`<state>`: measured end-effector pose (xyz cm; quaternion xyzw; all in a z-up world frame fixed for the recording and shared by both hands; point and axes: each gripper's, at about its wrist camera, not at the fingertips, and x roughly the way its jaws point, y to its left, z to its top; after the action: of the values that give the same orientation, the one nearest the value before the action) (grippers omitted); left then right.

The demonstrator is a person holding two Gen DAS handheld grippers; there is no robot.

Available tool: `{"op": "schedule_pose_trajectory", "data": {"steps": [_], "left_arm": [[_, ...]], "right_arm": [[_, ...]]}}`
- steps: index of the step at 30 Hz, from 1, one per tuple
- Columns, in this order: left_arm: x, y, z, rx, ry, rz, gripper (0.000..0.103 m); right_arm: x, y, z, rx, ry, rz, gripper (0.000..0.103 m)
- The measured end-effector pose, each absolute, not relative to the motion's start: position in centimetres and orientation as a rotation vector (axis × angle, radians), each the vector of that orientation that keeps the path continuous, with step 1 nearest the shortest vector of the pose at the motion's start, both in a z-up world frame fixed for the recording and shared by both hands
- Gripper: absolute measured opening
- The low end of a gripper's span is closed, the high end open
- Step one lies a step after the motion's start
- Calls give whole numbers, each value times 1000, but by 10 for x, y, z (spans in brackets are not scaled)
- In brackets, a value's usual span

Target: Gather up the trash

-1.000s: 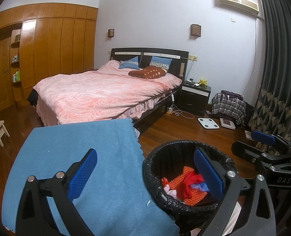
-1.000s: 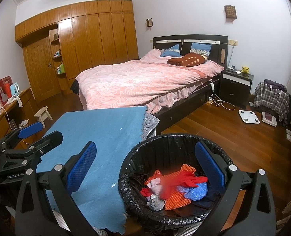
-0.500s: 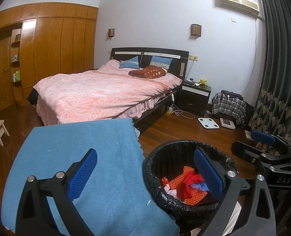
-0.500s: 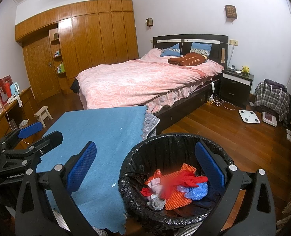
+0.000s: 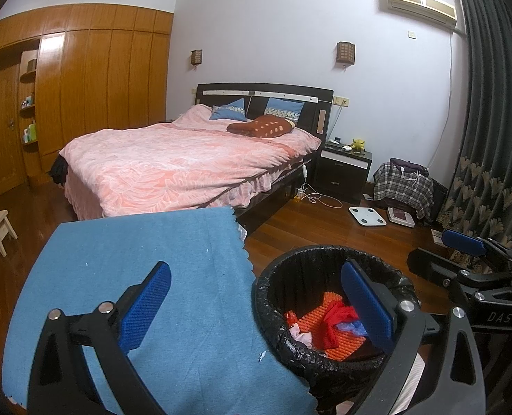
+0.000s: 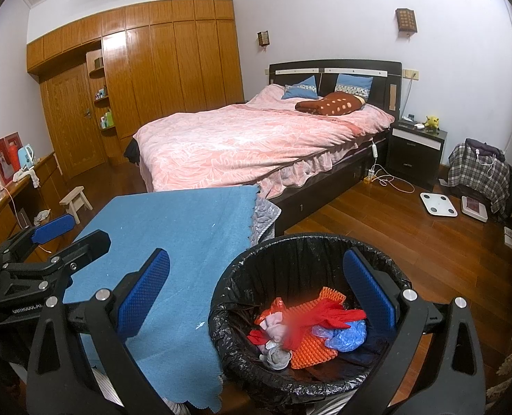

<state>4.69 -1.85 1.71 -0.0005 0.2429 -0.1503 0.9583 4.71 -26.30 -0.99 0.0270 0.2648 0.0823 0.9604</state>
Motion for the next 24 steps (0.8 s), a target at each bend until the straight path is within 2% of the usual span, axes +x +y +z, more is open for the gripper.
{"op": "schedule_pose_trajectory", "data": {"steps": [24], "left_arm": [[48,-17,17,-3,493,-304,97]], "right_arm": [[48,-262,-10,54,537,166,98]]}}
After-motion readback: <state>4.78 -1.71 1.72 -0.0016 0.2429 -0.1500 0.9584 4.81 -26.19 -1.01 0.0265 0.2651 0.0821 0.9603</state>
